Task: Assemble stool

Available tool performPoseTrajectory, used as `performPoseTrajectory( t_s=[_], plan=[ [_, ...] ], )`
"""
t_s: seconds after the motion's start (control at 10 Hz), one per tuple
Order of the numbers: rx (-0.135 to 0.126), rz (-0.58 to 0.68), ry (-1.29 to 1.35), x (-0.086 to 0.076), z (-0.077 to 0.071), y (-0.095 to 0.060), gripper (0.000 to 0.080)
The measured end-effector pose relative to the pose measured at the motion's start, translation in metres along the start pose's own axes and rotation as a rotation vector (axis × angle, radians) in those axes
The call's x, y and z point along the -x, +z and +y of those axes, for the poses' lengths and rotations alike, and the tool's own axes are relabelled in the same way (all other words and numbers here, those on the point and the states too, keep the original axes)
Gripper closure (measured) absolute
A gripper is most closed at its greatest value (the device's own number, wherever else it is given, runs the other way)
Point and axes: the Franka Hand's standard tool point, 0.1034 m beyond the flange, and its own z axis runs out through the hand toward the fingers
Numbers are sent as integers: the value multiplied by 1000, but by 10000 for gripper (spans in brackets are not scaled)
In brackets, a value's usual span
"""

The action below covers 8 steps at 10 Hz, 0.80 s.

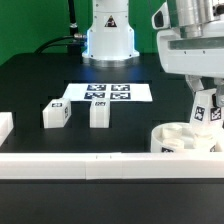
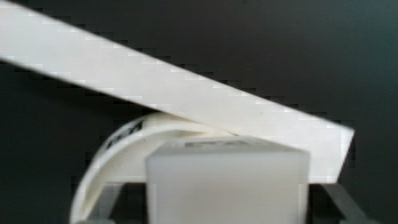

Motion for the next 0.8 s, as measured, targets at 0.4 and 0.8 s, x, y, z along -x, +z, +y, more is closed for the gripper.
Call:
performPoseTrajectory(
  t_s=[0.4, 0.8],
  plan=[
    [-33, -39, 334, 1, -2, 1, 462],
    [-24, -54, 222, 7, -6, -8, 173]
  ],
)
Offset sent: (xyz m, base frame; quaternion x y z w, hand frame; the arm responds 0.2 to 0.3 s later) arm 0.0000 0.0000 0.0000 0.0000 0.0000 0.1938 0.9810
